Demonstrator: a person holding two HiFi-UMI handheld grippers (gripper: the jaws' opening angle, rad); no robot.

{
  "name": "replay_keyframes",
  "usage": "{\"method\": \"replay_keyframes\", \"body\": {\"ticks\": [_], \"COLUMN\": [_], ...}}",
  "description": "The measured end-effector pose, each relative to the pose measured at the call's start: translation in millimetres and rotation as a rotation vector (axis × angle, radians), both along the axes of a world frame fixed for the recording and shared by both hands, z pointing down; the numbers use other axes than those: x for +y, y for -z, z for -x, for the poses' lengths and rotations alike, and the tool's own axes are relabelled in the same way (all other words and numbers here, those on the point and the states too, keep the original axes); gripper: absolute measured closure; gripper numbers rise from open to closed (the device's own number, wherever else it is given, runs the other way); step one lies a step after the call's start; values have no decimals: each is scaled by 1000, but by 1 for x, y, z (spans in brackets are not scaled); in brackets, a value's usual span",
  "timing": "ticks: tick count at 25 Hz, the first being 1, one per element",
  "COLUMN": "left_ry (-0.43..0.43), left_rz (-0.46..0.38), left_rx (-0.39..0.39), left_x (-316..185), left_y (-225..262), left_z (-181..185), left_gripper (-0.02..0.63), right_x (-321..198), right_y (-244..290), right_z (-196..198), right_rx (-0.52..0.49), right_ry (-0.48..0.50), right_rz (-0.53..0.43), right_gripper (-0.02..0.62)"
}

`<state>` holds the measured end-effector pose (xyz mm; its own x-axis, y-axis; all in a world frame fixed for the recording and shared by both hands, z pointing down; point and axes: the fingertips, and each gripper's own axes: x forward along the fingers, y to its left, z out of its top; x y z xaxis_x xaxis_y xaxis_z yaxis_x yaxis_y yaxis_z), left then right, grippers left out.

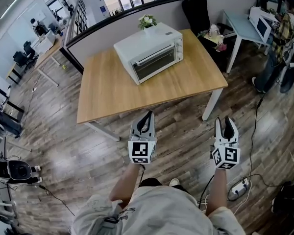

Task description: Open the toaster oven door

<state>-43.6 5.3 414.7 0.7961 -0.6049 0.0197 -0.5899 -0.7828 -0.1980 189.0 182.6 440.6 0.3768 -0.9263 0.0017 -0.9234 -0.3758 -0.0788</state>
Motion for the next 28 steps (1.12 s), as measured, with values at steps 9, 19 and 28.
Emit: {"method": "replay_keyframes", "body": {"ticks": [9,19,28], "left_ry": [-35,-67,1], "left_rz": [37,0,32], "left_rx": [5,34,18], "left_x": [-33,-142,-243], "left_y": [-17,-14,-23], "left_z": [-34,-81,-70], "left_gripper": [589,589,589], "right_x": [-29,-136,-260], "right_y": [-12,0,-5], "right_z": [-23,-56,-56], "right_rx": [-3,49,46], "right_ry": [-18,-41,37], "right_rz": [30,92,118], "right_gripper": [440,439,431]}}
